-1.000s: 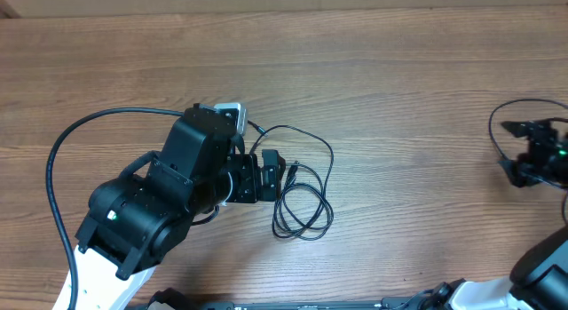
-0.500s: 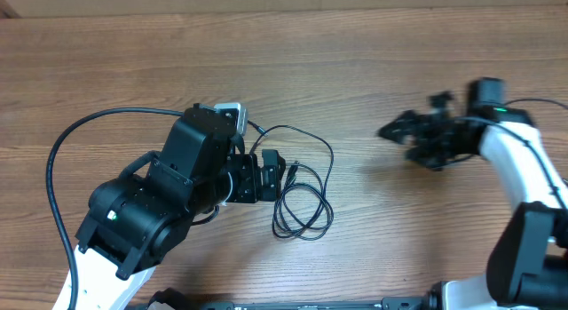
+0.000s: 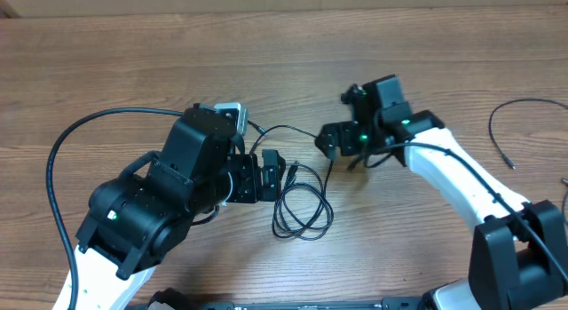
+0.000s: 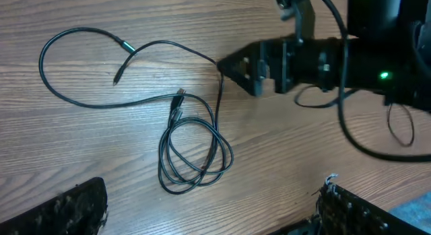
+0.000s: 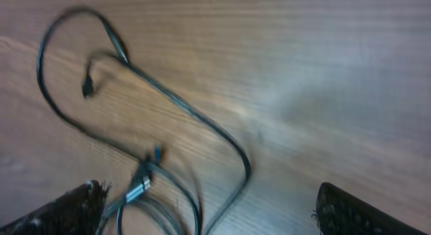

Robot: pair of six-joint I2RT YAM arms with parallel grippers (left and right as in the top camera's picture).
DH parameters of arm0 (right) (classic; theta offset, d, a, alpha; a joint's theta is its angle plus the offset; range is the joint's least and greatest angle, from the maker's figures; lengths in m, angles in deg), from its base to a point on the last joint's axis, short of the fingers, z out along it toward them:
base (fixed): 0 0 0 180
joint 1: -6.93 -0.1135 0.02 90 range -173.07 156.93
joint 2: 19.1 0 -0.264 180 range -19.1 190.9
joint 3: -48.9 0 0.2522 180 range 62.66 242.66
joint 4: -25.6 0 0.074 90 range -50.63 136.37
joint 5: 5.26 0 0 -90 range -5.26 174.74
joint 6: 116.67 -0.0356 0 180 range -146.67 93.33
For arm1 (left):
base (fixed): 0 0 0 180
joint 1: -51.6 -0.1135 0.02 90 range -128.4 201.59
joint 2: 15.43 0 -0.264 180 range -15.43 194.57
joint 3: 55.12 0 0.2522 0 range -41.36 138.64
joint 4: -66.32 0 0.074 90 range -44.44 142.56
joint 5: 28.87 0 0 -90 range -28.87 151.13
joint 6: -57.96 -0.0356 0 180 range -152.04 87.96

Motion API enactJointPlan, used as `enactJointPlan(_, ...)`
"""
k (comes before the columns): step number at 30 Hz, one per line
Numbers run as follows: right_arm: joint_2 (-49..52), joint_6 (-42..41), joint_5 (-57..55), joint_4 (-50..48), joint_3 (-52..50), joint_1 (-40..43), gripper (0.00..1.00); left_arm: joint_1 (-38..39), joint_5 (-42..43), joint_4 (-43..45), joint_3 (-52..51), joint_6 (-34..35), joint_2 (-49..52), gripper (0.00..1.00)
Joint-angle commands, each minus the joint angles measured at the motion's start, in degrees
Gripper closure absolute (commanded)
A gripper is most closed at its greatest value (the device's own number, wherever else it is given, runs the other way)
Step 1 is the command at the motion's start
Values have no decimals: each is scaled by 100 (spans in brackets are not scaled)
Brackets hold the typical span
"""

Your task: Untangle cables

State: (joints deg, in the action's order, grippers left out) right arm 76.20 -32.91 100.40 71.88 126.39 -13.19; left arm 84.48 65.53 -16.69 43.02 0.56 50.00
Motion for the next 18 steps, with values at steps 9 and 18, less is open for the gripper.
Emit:
enactJointPlan(9, 520, 59, -765, -748, -190, -269, 6, -24, -55, 7, 85, -70, -17, 0)
enactJointPlan(18, 1082, 76, -527, -957, -190, -275, 62, -24, -55, 7, 85, -70, -17, 0)
